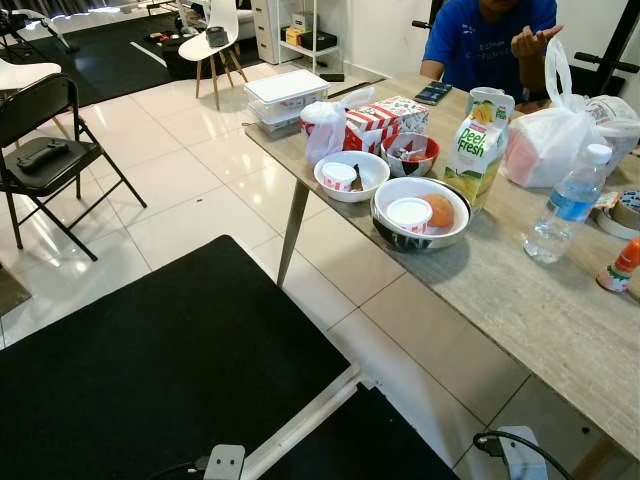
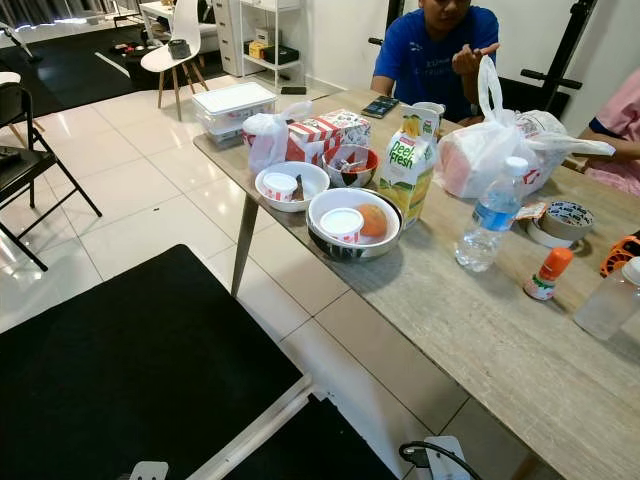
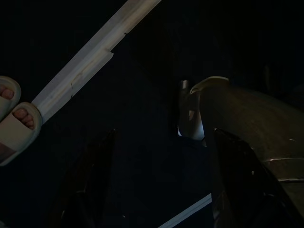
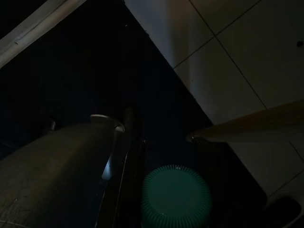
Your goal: Restocking fridge
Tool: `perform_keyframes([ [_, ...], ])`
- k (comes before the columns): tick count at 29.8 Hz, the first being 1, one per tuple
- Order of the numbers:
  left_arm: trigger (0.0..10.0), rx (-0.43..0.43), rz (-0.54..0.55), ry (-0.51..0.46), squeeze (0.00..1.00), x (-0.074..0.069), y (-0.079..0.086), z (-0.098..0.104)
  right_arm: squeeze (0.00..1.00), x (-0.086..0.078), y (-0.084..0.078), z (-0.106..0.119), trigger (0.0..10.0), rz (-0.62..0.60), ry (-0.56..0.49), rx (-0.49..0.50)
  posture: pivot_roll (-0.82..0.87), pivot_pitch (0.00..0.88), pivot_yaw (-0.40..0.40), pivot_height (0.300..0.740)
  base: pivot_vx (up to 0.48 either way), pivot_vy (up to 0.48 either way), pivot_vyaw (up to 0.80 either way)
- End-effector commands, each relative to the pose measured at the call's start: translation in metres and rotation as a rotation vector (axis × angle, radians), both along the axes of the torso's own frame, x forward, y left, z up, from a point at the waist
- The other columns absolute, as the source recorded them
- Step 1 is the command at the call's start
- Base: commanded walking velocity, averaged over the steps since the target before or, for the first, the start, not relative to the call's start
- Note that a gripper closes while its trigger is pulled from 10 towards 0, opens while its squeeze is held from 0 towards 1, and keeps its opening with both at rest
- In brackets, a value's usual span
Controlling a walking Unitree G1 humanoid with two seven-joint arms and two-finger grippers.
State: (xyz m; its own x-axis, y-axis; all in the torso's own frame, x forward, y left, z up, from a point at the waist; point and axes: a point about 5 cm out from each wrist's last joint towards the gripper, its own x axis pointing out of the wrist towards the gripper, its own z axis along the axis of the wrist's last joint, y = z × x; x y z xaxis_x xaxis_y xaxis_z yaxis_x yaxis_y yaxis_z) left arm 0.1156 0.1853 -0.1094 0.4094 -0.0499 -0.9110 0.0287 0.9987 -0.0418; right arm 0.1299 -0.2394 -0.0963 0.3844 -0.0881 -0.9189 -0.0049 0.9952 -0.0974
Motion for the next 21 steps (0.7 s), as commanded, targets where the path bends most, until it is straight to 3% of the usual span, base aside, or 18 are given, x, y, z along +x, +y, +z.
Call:
perform_keyframes([
  [1, 10.0, -0.009, -0.004, 0.012, 0.00, -0.0015, -0.0037, -0.0010, 0.00, 0.0037, -0.0008, 0.0014, 10.0, -0.010, -0.013, 0.002, 0.00, 0.000, -0.006, 0.740, 0.000, 0.000, 0.00],
  [21, 10.0, -0.006, -0.002, 0.009, 0.00, -0.0001, -0.0033, -0.0006, 0.00, 0.0036, 0.0003, 0.0010, 10.0, -0.016, -0.001, 0.004, 0.00, 0.000, -0.002, 0.740, 0.000, 0.000, 0.00],
])
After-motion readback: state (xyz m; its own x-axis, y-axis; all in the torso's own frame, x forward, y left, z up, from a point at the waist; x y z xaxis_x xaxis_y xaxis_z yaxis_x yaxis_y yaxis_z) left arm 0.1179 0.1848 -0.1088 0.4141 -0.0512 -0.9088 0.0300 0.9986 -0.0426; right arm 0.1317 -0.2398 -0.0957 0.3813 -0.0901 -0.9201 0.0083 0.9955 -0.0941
